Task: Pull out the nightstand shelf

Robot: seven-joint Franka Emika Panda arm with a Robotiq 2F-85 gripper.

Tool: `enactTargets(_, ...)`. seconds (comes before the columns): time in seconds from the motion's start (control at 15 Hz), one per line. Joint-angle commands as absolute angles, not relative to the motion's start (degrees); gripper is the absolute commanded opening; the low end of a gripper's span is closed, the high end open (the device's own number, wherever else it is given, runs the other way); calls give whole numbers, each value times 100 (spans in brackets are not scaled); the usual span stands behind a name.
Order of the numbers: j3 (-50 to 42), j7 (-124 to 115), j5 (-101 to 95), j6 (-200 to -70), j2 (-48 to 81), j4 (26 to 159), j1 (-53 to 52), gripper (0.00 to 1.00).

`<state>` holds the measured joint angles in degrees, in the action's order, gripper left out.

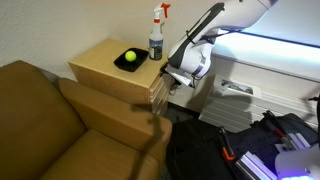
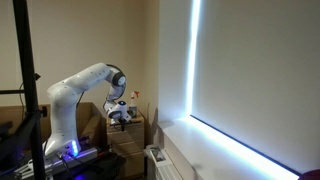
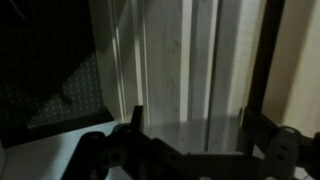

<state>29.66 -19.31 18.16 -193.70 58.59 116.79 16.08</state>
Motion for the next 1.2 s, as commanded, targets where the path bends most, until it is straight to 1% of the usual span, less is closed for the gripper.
enactTargets(0.0, 4034, -2011, 1113, -19826, 6652, 11738, 3084, 100)
enactTargets(0.13, 4332, -1988, 679, -19964, 7119, 11757, 3653, 100)
enactTargets(0.27, 4333, -1901, 410, -19883, 7326, 11746, 3863, 100)
enactTargets(0.33, 4152, -2022, 601, -19722, 7007, 11703, 3603, 100)
enactTargets(0.6, 4151, -2003, 526, -19724, 7105, 11672, 3651, 100)
enactTargets(0.73, 4220, -1952, 467, -19818, 6890, 11815, 3652, 100)
enactTargets(1.0, 4054, -1849, 475, -19622, 6802, 11603, 3098, 100)
enactTargets(1.07, 3927, -1865, 572, -19538, 6721, 11551, 2862, 100)
enactTargets(1.13, 3604, -1945, 790, -19483, 6536, 11472, 2471, 100)
